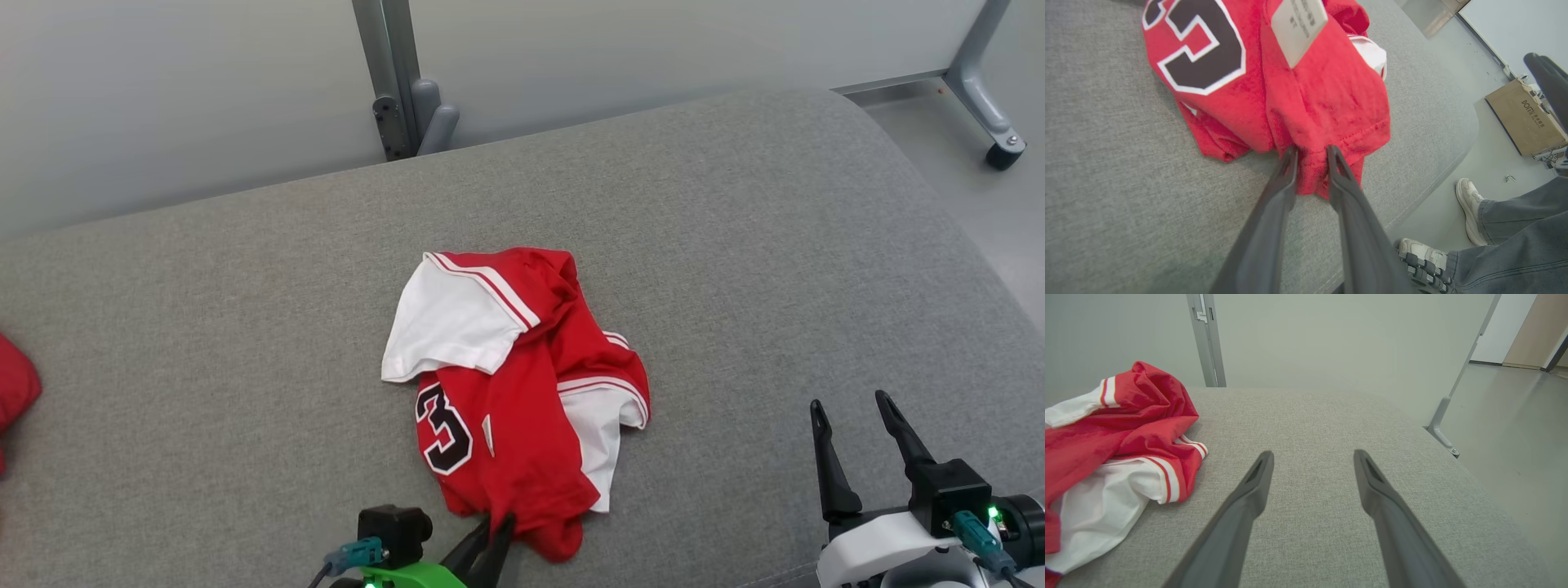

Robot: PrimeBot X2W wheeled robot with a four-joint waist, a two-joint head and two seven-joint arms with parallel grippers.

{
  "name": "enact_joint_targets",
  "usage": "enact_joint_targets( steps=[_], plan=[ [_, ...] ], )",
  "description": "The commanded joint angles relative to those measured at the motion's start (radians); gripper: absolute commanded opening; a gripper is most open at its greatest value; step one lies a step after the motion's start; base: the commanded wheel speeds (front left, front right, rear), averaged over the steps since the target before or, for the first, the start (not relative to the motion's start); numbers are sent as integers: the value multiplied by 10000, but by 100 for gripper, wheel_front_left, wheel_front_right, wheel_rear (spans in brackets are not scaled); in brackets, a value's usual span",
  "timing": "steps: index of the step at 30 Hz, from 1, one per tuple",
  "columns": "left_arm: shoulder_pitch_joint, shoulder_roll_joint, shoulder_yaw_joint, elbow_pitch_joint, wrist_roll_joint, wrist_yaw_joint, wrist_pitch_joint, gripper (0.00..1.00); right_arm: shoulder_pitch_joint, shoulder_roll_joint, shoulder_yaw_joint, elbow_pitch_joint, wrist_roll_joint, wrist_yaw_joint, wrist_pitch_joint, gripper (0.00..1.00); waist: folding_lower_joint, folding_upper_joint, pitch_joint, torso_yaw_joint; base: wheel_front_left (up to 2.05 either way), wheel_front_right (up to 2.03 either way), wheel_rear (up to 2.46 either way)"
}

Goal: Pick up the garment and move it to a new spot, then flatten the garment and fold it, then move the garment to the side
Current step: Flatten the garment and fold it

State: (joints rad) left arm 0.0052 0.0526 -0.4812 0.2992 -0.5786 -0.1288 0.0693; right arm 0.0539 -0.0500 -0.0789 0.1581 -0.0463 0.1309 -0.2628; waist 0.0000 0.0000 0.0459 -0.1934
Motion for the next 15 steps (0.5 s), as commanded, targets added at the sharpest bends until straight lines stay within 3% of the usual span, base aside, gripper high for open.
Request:
enact_joint_targets(
  steps=[1,8,15],
  plan=[
    [-206,117,0,45,-12,-17,-60,0,-126,-12,-13,9,91,-3,-31,100,0,0,-3,12,0,0,0],
    [-330,834,64,-474,-257,-23,203,0,7,-14,-10,62,123,-3,-31,100,0,0,-185,88,0,0,0],
    [-730,2989,939,-1895,-225,53,1470,0,112,-13,-67,92,203,-3,-31,100,0,0,-288,245,0,0,0]
  ],
)
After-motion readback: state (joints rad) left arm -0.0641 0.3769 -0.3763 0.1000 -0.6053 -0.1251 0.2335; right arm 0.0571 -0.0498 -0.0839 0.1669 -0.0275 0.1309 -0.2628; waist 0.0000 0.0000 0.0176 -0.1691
